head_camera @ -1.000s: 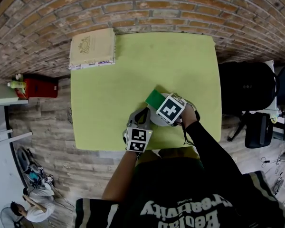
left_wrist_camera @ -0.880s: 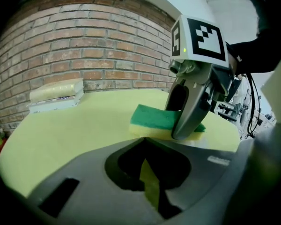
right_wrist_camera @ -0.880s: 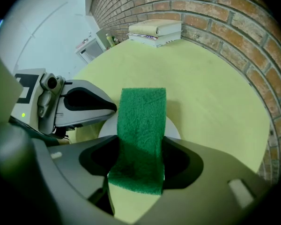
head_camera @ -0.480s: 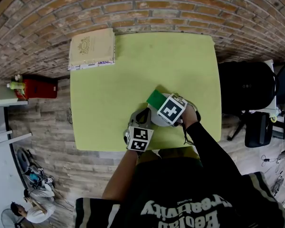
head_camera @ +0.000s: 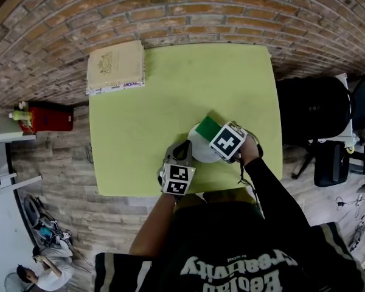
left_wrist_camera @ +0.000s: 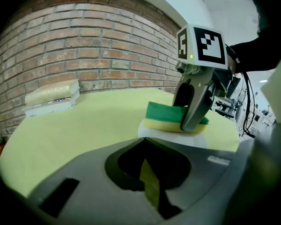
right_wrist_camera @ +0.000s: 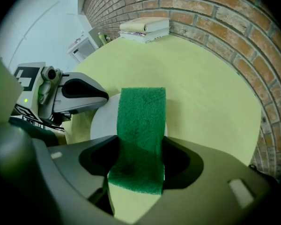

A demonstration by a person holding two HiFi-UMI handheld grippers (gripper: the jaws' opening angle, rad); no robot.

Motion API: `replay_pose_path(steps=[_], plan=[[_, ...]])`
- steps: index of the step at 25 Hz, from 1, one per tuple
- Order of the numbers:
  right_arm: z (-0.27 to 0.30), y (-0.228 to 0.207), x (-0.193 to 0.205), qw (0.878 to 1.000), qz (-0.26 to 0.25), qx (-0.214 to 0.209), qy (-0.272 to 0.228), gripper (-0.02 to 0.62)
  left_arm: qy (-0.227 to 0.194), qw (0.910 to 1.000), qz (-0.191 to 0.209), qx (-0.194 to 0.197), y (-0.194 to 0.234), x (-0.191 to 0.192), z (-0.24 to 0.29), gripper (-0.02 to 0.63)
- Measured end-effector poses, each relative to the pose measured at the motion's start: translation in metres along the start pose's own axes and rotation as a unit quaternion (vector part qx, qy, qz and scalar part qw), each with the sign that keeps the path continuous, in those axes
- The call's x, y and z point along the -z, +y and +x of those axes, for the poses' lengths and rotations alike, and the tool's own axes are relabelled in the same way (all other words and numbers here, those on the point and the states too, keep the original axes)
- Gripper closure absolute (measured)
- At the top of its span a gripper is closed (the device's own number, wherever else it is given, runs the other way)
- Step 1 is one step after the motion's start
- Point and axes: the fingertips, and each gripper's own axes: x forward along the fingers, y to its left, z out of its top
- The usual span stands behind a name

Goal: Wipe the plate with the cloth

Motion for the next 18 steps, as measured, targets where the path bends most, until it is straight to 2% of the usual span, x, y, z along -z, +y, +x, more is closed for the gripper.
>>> replay_pose_path(steps=[18], plan=[[-0.013,-0.025,0.048,0.998,0.062,0.025,0.012,0.295,0.015,0.9999,0.000,0.007,0.000,0.004,-0.001,0.598]])
